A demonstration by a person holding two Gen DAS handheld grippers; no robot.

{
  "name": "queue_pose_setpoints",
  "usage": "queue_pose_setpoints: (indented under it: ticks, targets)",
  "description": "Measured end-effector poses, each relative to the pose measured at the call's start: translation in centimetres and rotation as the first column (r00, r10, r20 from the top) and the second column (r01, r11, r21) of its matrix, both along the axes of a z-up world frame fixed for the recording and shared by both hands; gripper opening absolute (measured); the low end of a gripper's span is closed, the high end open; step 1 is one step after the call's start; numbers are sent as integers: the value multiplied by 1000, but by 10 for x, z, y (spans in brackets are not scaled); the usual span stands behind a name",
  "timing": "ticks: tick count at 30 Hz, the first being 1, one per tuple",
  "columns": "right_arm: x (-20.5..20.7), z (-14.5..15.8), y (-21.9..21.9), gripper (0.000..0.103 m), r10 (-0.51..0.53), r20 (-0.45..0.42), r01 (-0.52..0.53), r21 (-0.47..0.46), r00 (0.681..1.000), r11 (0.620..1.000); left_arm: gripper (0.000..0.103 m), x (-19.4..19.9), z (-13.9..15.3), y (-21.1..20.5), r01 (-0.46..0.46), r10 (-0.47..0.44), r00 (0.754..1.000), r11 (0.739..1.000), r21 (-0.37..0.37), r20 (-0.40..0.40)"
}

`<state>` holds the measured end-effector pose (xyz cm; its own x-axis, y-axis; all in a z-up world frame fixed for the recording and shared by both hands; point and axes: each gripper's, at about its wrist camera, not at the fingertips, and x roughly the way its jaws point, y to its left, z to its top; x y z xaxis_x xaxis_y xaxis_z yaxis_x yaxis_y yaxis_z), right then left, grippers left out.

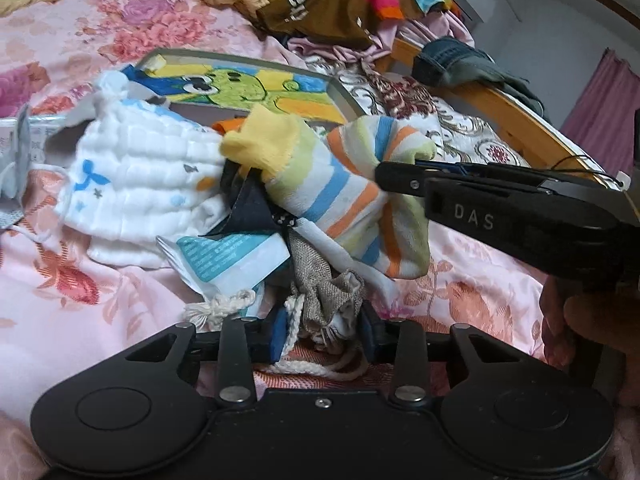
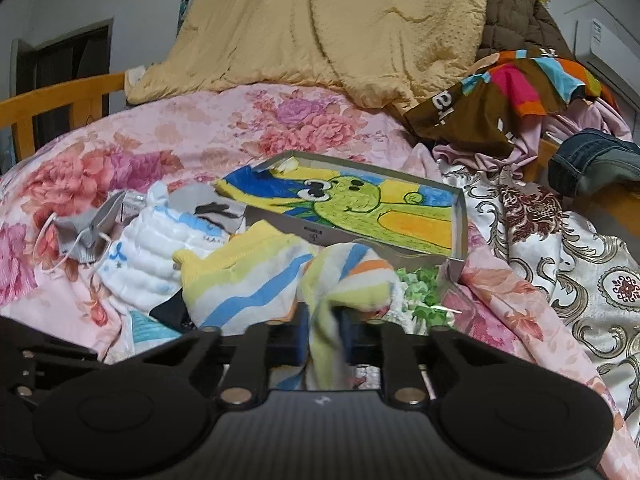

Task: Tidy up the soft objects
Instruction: 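Grasp the grey drawstring pouch with the left gripper while the right gripper grasps the striped towel, then carry the grey pouch and striped towel onto the cartoon picture tray and release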

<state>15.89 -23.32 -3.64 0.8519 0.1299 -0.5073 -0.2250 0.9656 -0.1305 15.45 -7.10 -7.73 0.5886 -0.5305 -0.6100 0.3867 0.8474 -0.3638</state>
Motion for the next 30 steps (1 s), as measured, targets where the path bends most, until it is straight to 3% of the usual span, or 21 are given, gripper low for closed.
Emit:
queue_pose_setpoints:
  ticks: [13, 23, 30]
  targets:
    - [-27, 22, -7, 7, -45, 231, 56, -42, 972, 998, 35, -21, 32, 22, -38, 38, 998, 999, -15, 51]
    - [-35, 31, -15, 7, -77, 297, 88, -23, 952, 996, 35, -34, 66, 44, -50, 49, 994, 999, 9, 102]
    - [-37, 33, -17, 7, -81, 309, 92, -21, 948, 996, 35, -38, 87, 37, 34, -53, 994, 980, 194, 96]
